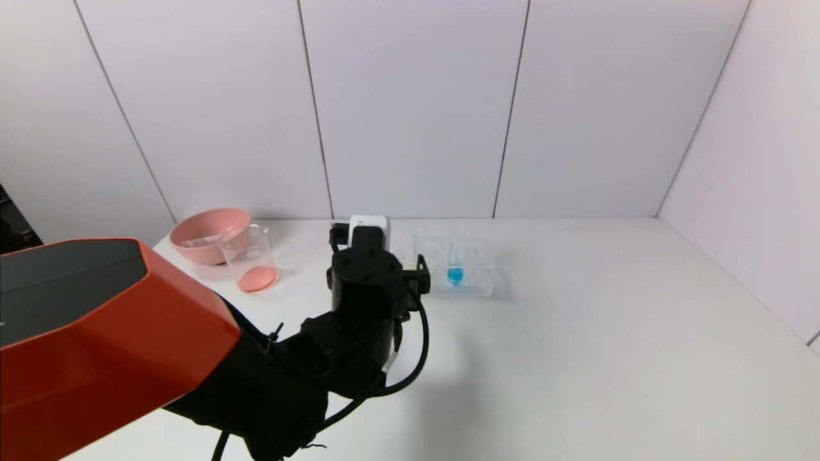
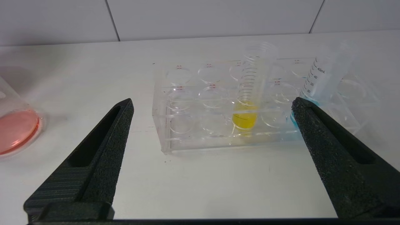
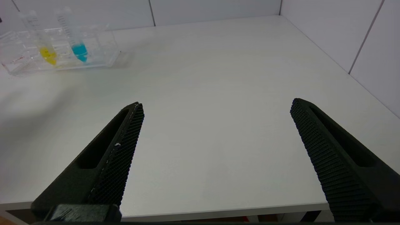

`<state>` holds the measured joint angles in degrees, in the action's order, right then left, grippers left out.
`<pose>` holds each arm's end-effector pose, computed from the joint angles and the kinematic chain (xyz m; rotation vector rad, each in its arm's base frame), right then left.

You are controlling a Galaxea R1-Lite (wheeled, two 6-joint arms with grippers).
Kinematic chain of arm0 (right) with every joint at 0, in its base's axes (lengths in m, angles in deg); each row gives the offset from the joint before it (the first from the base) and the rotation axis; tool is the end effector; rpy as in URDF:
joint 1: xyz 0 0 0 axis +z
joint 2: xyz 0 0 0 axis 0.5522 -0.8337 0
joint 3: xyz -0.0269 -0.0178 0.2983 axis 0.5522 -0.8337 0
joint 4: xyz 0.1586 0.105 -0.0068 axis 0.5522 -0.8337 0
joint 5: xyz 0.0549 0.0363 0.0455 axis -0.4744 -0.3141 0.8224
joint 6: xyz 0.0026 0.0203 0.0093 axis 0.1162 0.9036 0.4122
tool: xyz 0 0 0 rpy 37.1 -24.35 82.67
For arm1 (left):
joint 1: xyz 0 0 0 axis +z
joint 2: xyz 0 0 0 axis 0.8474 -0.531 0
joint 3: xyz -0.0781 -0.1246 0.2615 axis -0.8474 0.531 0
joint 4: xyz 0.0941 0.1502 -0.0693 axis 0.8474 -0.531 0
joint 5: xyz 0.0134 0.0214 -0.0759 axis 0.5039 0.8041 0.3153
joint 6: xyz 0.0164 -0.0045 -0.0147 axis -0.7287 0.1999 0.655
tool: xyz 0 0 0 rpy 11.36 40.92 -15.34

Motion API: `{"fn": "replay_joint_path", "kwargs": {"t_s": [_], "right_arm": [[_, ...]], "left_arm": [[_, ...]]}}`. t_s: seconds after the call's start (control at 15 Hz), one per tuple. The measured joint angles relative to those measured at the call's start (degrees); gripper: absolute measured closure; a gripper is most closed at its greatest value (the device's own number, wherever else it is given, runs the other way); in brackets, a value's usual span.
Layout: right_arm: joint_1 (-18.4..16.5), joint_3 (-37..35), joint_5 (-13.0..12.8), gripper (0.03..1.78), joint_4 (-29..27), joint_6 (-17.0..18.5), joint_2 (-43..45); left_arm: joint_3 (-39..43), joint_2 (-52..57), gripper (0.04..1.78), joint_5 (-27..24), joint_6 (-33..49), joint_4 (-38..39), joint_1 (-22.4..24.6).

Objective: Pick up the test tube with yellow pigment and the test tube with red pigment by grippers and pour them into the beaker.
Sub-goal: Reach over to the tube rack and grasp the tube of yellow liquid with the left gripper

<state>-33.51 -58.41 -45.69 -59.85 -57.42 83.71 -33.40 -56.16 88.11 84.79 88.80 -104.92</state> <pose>-0.0227 -0.0009 0.0760 0.0903 -0.0040 -0.0367 0.2622 -0.2591 0.1259 -0.0729 0.0760 -0.0862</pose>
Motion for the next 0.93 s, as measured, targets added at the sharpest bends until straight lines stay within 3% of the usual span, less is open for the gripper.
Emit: {"fn": "replay_joint_path", "kwargs": {"t_s": [0.6,0.93], "right_arm": [[0.0,0.0,0.0,0.1,-0.02,-0.02,0.0],[0.0,0.0,0.01,0.1,-0.02,0.0,0.0]], "left_arm": [[-9.37,-8.44,0.06,-0.06,0.11,0.8,-0.24],[-17.12,-12.96,0.06,-2.23,-0.57,-1.54,2.79]]}}
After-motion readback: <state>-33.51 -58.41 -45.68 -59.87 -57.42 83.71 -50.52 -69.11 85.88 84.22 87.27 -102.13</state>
